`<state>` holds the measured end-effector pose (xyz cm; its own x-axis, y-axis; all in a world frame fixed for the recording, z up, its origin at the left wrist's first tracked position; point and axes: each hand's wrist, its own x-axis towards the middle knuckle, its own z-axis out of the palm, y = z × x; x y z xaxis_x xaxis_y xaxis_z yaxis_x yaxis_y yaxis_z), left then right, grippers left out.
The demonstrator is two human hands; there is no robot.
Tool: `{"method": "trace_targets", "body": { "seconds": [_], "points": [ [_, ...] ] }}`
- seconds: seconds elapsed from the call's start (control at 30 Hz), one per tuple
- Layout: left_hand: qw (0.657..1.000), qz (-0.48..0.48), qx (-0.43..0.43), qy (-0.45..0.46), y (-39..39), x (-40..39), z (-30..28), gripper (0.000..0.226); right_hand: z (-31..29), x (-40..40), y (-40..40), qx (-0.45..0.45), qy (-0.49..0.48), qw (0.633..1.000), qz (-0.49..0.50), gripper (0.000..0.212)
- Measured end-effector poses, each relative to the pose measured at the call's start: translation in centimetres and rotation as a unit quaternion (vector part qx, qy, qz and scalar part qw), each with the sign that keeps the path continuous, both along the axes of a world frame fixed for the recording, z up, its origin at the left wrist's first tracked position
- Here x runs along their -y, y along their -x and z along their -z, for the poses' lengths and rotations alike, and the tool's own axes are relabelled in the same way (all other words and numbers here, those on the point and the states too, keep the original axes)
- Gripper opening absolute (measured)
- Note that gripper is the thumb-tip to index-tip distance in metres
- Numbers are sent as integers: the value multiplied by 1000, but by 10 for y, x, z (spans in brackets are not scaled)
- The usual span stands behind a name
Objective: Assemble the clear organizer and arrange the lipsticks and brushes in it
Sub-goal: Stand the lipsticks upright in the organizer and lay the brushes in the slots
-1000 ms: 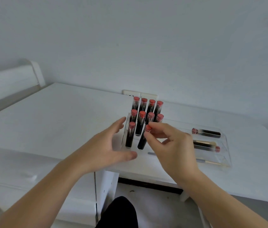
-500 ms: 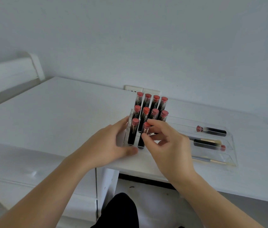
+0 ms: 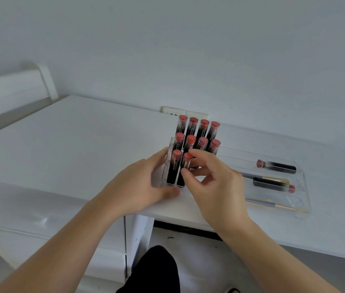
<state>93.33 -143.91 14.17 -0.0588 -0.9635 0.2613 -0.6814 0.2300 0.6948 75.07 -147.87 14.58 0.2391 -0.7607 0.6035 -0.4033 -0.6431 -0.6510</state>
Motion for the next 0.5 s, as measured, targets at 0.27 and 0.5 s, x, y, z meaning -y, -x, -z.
{"method": "trace_targets", "body": {
  "seconds": [0.27,0.5],
  "points": [
    [1000,-3,-1,4,-1,1,1,80,0,0,2,-35,0,999,28,37],
    [1000,2,-1,13,-1,1,2,82,1,-1,2,-41,11,999,33,43]
  ]
}}
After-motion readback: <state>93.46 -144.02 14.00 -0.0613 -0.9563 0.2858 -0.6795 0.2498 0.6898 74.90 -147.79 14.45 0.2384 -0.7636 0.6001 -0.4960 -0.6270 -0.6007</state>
